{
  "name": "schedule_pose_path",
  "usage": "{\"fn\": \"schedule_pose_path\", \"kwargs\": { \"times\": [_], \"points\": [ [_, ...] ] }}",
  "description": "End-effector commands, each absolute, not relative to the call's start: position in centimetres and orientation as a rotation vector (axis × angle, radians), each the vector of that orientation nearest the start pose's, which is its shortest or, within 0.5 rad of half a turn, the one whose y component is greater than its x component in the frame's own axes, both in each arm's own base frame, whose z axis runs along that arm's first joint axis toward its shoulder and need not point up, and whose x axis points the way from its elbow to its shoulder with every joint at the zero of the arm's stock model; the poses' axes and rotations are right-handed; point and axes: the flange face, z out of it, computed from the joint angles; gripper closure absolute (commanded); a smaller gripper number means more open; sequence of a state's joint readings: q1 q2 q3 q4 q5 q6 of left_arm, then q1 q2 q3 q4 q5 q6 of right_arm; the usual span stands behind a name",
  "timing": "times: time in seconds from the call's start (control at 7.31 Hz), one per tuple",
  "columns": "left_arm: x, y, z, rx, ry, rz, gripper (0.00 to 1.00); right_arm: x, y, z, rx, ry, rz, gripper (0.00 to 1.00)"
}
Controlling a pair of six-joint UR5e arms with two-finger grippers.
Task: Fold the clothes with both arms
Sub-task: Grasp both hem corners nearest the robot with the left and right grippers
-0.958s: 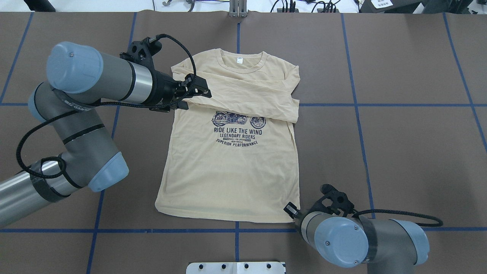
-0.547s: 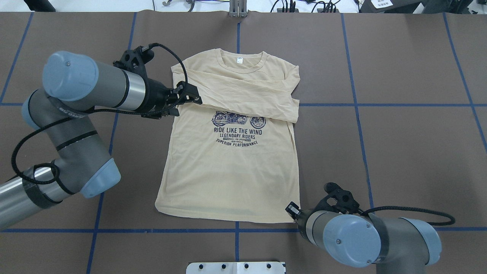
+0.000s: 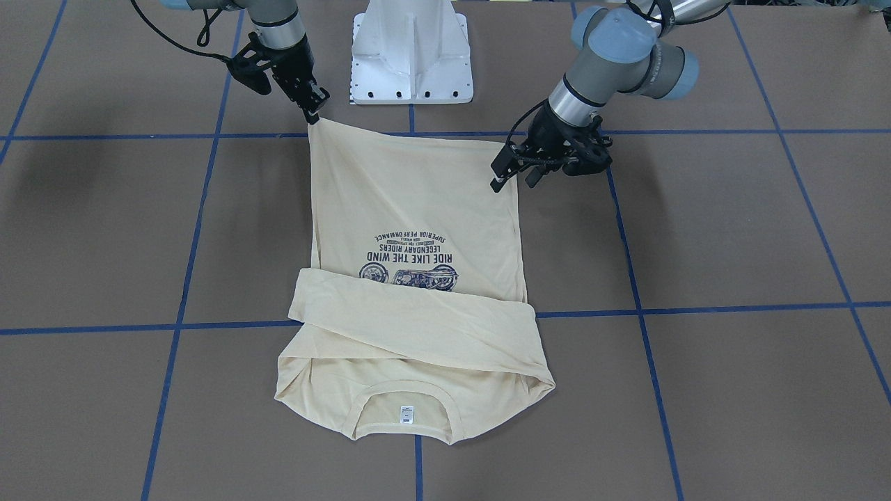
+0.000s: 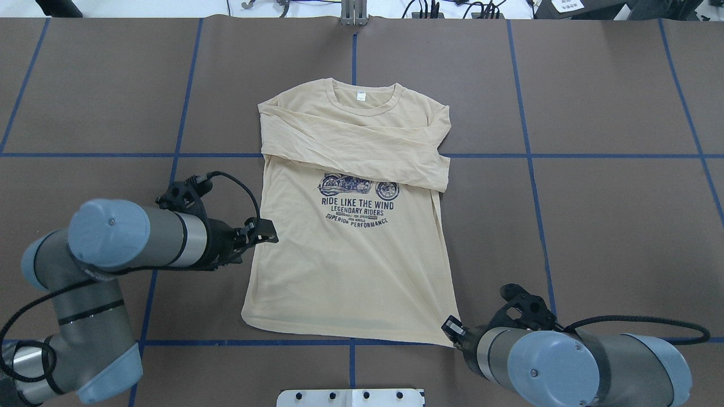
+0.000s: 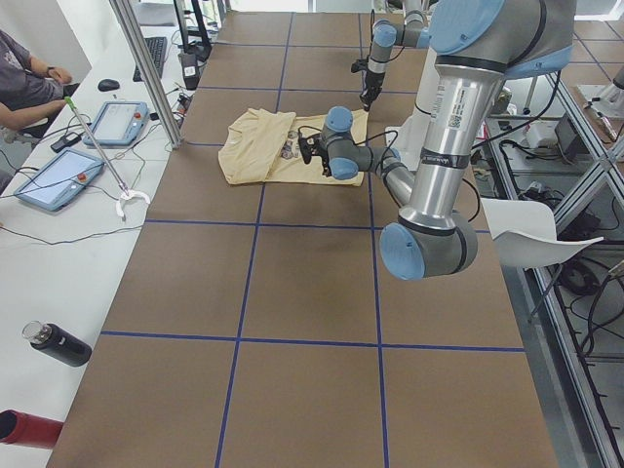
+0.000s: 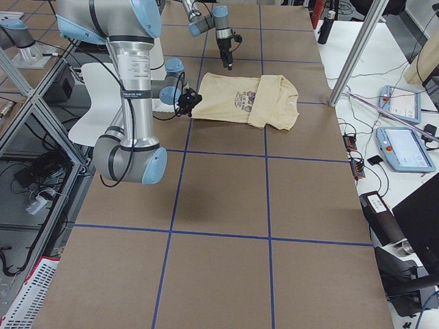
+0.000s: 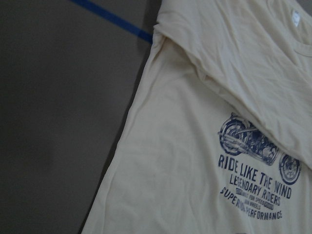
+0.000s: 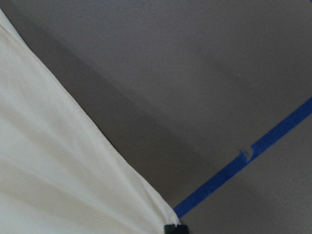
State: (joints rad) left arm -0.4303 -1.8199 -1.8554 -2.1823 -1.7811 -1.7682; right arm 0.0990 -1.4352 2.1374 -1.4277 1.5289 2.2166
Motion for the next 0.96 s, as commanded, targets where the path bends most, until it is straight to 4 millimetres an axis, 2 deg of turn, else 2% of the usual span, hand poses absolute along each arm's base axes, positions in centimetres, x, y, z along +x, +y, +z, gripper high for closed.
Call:
{"fn": "schedule_pose_path", "kwargs": {
  "times": [0.0, 0.27, 0.41, 0.82],
  "points": [
    [50.2, -28.2, 33.2, -0.123, 1.096, -0.429, 0.11, -48.2, -18.3, 32.2, -0.196, -0.843, 0.712, 1.00],
    [49.6, -26.6, 31.8, -0.135, 1.027, -0.423, 0.15, -48.2, -18.3, 32.2, -0.196, -0.842, 0.712, 1.00],
    [50.3, -25.3, 32.7, -0.146, 0.999, -0.405, 0.15, -48.4, -18.3, 32.4, -0.195, -0.838, 0.711, 1.00],
    [50.2, -25.4, 33.1, -0.140, 0.993, -0.408, 0.18, -48.4, -18.3, 32.4, -0.195, -0.838, 0.711, 1.00]
  ]
}}
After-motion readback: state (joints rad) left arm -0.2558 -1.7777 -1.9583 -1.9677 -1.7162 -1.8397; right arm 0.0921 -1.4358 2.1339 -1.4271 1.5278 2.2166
